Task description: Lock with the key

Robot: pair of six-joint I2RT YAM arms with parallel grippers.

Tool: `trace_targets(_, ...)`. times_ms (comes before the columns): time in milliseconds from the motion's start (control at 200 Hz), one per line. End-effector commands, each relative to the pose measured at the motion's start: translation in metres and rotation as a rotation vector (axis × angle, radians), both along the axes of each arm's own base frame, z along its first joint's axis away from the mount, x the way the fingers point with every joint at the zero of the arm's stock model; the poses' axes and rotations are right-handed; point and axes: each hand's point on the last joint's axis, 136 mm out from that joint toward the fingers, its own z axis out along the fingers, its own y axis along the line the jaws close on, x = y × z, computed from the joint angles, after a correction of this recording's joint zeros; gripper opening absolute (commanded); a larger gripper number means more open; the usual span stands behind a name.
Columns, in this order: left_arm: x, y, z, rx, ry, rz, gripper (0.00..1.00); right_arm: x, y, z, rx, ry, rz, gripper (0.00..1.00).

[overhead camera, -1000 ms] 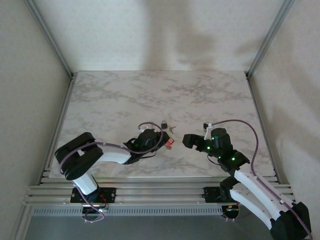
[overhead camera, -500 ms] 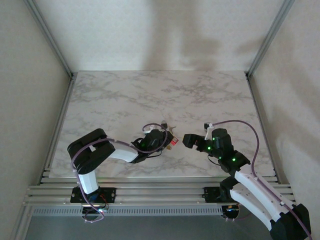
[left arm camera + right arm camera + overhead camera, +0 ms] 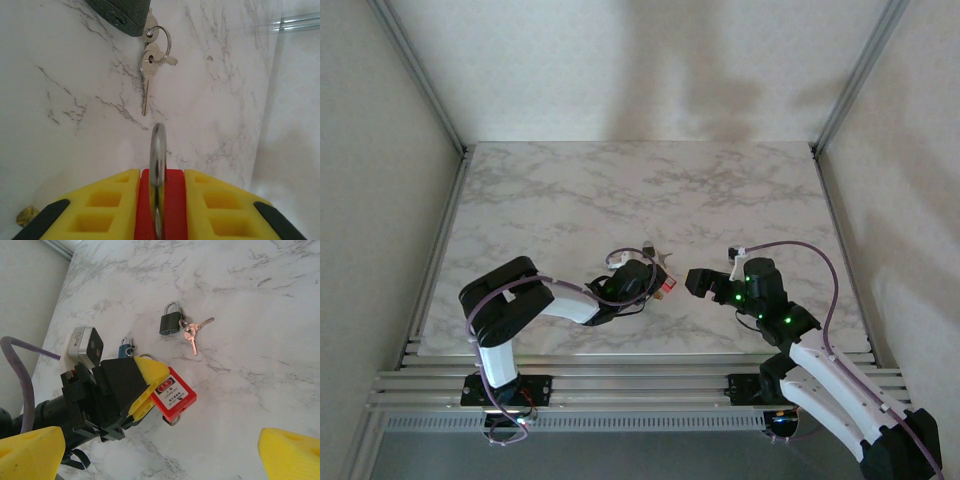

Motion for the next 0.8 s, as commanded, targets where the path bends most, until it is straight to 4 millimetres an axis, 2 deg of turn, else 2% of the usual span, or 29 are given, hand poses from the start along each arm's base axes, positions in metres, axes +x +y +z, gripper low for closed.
trace_targets(0,0.002,-0.005,0.001,0.007,0.000,0.010,0.00,0.000,0.000,0.000,0.016,0.001,-0.005,0.99)
trace_targets(586,-0.001,-0.006,-0.011,0.017,0.030,0.000,0.08,-0.001,0.000,-0.001,0.018,0.004,-0.002,0.99)
trace_targets(796,-0.001,-0.004,-0.009,0.019,0.027,0.003,0.20,0.000,0.000,0.000,0.021,0.003,-0.003,0.99)
